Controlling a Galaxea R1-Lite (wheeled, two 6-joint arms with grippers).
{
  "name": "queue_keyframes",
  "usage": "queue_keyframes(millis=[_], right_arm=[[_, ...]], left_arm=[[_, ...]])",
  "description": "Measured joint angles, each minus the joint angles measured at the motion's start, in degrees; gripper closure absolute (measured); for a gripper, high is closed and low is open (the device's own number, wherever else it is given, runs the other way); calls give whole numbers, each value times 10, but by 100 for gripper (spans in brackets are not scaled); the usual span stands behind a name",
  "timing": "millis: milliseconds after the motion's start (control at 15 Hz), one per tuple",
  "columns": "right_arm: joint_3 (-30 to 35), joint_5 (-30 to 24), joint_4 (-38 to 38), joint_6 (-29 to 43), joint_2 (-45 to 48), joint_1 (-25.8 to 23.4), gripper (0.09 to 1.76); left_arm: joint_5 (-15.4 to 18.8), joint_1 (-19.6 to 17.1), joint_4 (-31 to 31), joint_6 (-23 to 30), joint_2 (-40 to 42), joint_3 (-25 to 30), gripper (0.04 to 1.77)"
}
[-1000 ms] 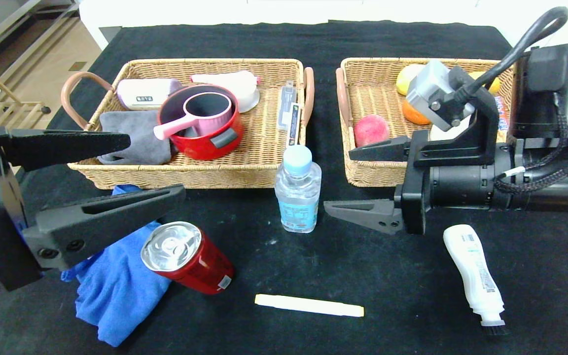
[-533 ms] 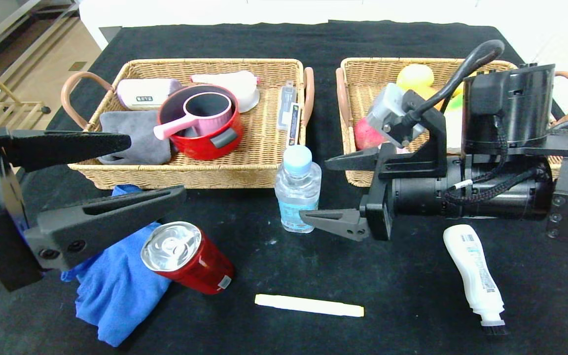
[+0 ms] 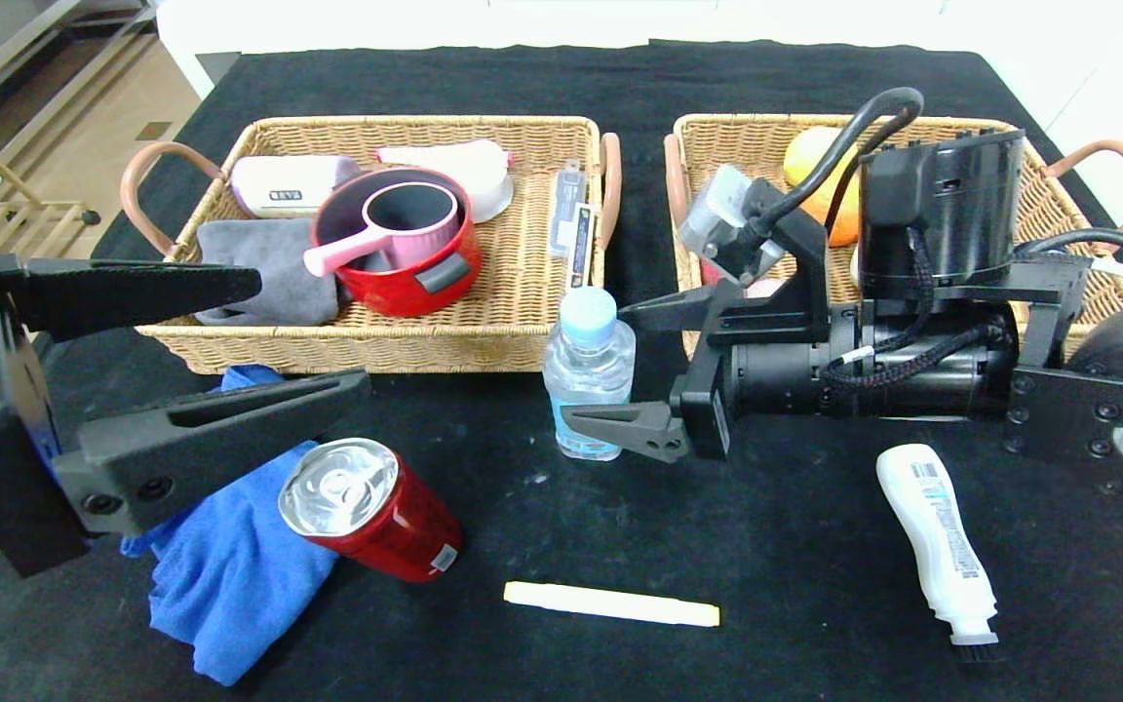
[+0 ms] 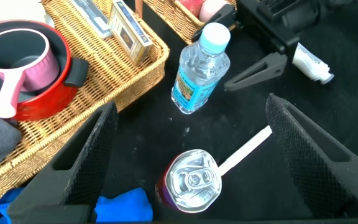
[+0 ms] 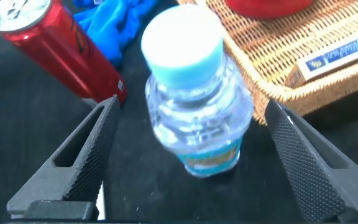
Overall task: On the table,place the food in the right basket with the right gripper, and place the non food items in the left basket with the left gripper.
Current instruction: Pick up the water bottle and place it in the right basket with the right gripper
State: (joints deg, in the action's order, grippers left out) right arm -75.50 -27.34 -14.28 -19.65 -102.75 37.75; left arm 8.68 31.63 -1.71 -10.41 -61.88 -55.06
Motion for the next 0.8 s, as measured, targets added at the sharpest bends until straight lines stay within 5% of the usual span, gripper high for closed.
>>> queue_keyframes(millis=[800], right_arm=[[0,-7,-96,25,-52,11,14]], left_arm=[[0,-1,-1,2,-5,1,9]])
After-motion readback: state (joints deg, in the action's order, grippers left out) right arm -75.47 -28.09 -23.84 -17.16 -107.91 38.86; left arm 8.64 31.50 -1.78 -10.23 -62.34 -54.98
